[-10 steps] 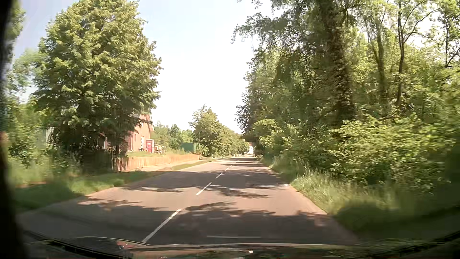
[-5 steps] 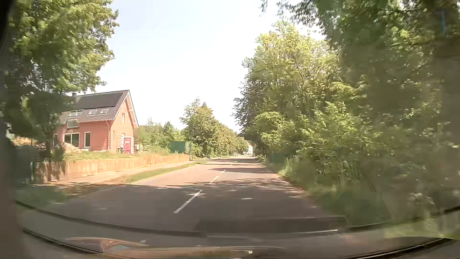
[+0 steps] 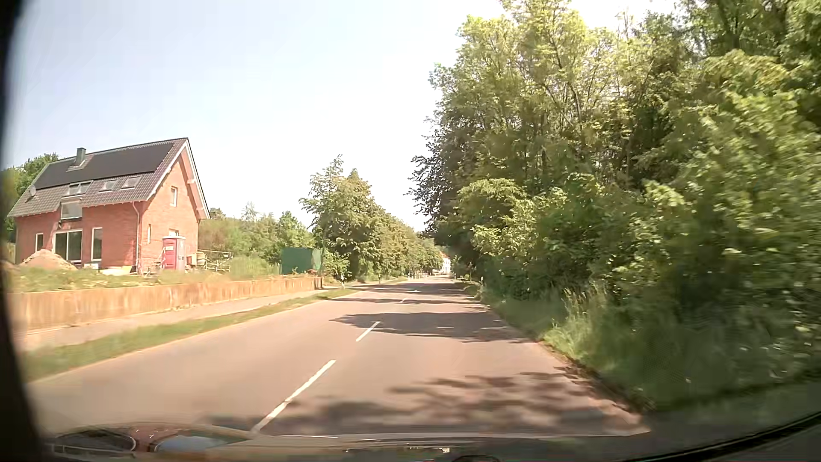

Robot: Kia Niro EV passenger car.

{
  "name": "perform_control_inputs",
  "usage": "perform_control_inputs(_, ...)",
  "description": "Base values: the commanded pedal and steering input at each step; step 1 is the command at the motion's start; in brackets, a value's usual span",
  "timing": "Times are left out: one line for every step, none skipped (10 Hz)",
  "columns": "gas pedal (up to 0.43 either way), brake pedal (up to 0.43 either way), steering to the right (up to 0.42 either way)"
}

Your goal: Follow the waypoints while adhering to traffic rules and regulations

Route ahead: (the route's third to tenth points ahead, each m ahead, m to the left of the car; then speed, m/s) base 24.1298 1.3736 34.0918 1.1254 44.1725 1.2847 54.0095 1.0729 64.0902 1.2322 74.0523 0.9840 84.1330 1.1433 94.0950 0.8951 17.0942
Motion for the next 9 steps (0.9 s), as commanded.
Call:
perform_control_inputs(0.228, 0.0, 0.001)
perform_control_inputs(0.228, 0.0, 0.001)
perform_control_inputs(0.228, 0.0, 0.001)
perform_control_inputs(0.228, 0.0, 0.0)
perform_control_inputs(0.228, 0.0, 0.0)
perform_control_inputs(0.228, 0.0, 0.0)
perform_control_inputs(0.228, 0.0, 0.0)
perform_control_inputs(0.228, 0.0, 0.0)
perform_control_inputs(0.228, 0.0, 0.0)
